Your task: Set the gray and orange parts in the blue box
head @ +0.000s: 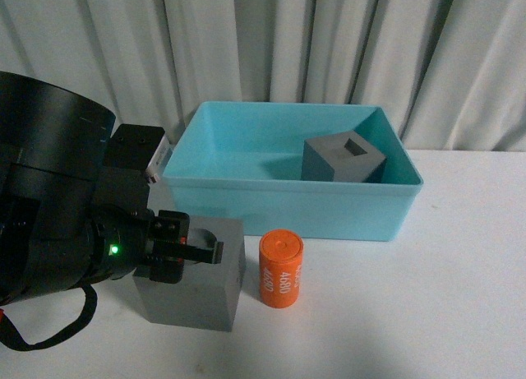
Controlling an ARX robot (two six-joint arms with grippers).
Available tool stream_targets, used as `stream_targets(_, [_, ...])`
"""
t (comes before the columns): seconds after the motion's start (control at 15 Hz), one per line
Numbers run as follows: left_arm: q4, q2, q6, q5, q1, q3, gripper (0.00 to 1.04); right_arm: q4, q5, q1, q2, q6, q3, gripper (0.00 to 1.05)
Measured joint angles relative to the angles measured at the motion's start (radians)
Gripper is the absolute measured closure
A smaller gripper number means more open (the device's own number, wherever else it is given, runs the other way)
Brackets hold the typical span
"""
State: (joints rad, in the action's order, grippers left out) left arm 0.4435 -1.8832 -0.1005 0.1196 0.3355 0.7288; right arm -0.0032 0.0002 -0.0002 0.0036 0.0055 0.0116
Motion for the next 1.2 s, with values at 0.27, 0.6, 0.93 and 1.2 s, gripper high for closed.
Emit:
stream_targets(0.27, [-0.041,0.052,-0.023,-0.019,-0.016,-0.024,0.84,0.000,0.000,0.000,0.000,0.000,0.000,0.06])
stream_targets(0.6, [-0.243,0.240,-0.072,-0.058,-0.093,-0.034,0.86,0.000,0.000,0.000,0.000,0.000,0.000,0.06])
stream_targets(0.93, [-0.360,0.383,-0.133,-0.099,-0.126,0.188,0.86,0.000,0.000,0.000,0.000,0.000,0.000,0.06])
stream_targets(1.2, [-0.276,0.208,-0.113,-0.060,-0.065,0.400,0.86,0.000,0.000,0.000,0.000,0.000,0.000,0.06])
